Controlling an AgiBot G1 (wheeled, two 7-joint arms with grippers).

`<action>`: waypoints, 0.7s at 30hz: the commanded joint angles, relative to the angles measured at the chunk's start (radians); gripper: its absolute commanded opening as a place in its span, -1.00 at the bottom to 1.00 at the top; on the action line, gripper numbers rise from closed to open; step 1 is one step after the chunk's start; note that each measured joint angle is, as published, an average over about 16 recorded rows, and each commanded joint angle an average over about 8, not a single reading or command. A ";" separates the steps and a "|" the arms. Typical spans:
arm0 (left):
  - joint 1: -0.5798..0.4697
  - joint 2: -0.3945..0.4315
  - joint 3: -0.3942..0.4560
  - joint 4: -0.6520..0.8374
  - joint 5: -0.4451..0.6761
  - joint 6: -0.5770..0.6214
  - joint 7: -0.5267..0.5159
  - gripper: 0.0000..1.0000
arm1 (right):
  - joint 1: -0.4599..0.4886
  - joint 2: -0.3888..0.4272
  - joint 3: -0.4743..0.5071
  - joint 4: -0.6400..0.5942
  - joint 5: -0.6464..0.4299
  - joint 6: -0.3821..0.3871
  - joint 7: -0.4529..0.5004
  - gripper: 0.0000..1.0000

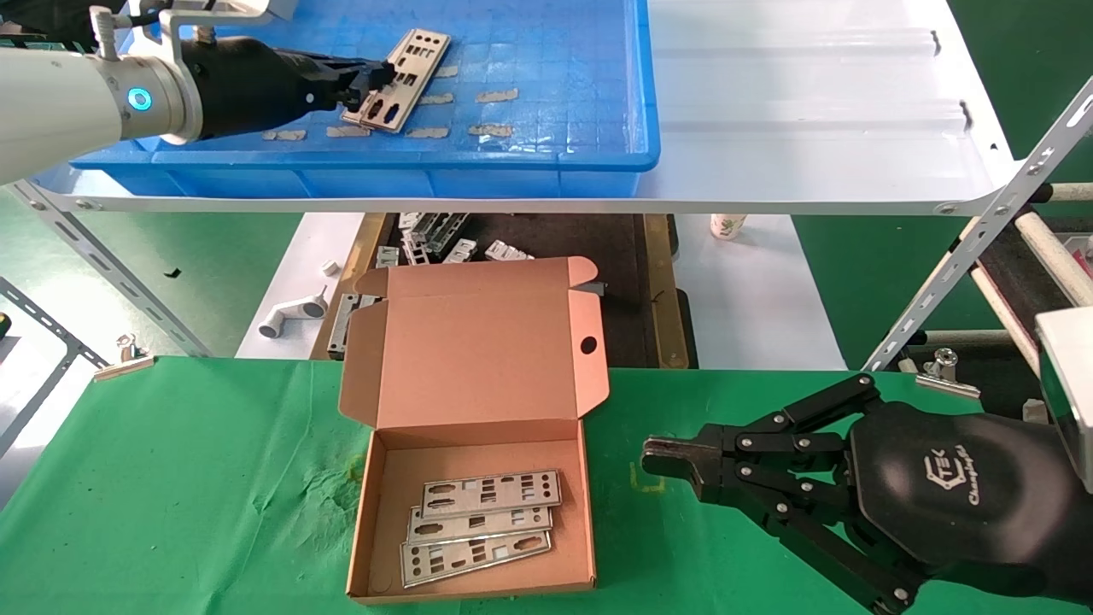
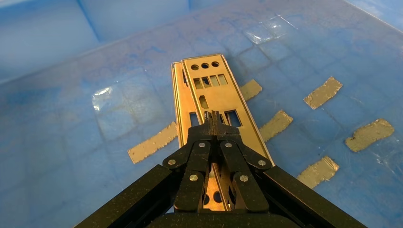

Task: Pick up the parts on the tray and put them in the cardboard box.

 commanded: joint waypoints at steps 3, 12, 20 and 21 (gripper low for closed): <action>-0.004 0.003 -0.001 -0.003 -0.001 -0.004 0.011 0.51 | 0.000 0.000 0.000 0.000 0.000 0.000 0.000 -1.00; -0.023 0.042 0.004 0.002 0.006 -0.061 0.016 1.00 | 0.000 0.000 0.000 0.000 0.000 0.000 0.000 -1.00; -0.046 0.084 0.028 0.034 0.041 -0.132 -0.011 1.00 | 0.000 0.000 0.000 0.000 0.000 0.000 0.000 -1.00; -0.049 0.089 0.032 0.039 0.046 -0.140 -0.016 1.00 | 0.000 0.000 0.000 0.000 0.000 0.000 0.000 -1.00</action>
